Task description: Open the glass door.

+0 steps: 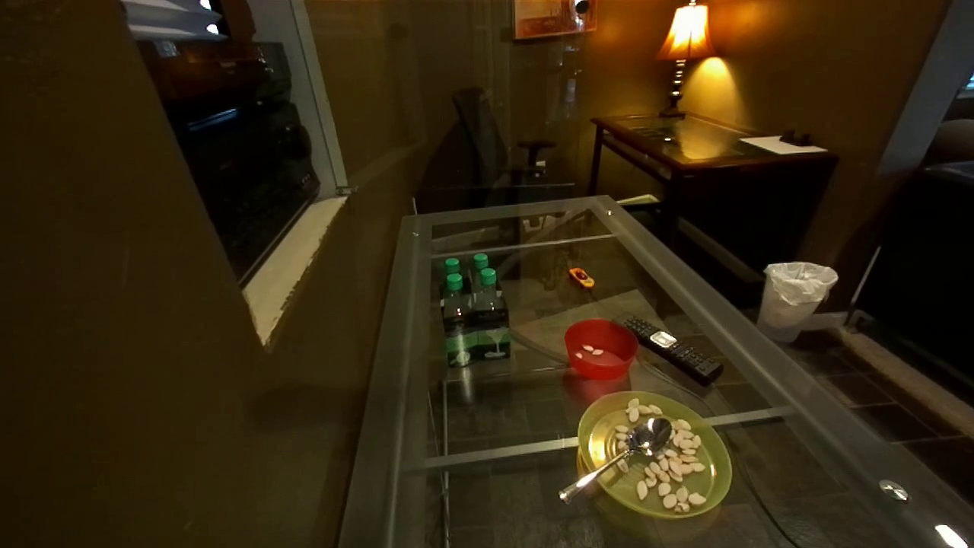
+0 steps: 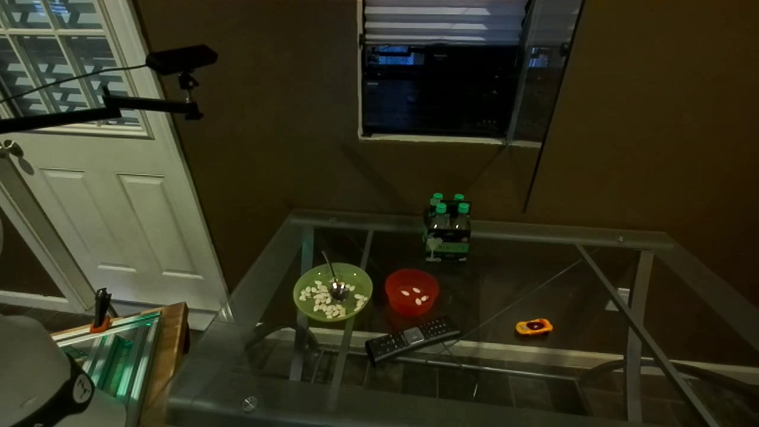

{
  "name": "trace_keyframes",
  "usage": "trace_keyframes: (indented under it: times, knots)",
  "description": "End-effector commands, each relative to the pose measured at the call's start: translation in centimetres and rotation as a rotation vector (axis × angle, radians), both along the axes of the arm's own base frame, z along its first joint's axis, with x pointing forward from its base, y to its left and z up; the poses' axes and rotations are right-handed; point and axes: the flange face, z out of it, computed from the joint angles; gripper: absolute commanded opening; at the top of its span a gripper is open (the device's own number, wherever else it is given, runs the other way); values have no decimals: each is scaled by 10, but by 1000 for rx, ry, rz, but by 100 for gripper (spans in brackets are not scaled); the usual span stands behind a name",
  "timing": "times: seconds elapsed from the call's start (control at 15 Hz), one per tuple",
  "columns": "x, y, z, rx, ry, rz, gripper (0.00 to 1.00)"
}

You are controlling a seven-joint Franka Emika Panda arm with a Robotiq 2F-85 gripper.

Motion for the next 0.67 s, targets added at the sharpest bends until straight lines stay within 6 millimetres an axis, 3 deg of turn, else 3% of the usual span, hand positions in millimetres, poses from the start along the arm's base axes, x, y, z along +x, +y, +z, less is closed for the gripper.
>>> trace_keyframes:
  times: [0.0,0.33,0.4,0.47,0.6]
  knots:
    - [-18,-14,-39,160,77,110,100]
    - [-14,-26,-105,385,160,250,100]
    - [4,-16,-82,323,143,197,100]
    - [6,-18,-91,328,156,200,100]
    - [7,-17,-90,321,152,194,100]
